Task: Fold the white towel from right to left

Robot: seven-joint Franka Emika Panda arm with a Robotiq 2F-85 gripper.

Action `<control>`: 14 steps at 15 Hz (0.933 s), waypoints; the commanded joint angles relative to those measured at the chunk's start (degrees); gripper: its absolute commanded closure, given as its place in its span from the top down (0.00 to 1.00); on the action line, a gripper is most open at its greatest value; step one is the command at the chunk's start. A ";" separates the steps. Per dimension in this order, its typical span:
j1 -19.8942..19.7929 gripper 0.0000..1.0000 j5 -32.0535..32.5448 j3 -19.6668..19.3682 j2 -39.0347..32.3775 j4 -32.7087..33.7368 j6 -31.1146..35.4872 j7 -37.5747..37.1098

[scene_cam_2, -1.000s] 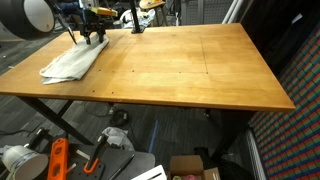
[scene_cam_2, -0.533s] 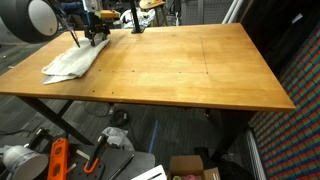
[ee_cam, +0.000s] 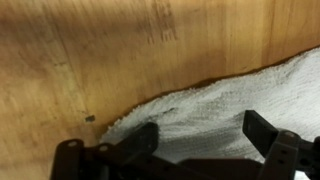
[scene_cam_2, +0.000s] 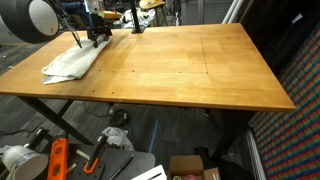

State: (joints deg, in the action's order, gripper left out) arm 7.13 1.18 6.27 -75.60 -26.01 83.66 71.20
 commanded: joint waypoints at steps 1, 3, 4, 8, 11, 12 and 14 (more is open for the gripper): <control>-0.75 1.00 1.62 -0.99 1.59 -0.18 -3.97 6.27; -1.31 1.00 1.53 -1.20 1.66 0.29 -3.66 7.83; -1.77 1.00 1.05 -1.09 1.73 0.24 -2.33 7.84; -3.11 1.00 0.21 -0.79 2.06 -0.02 -0.01 7.50; -4.80 1.00 -2.12 0.33 3.42 0.15 1.88 4.60; -5.69 1.00 -3.49 1.03 4.43 0.23 1.99 3.76; -6.65 1.00 -4.88 1.26 6.39 0.43 1.77 1.74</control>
State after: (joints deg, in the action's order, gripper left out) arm 2.45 -1.35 6.42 -72.93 -25.57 85.58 76.24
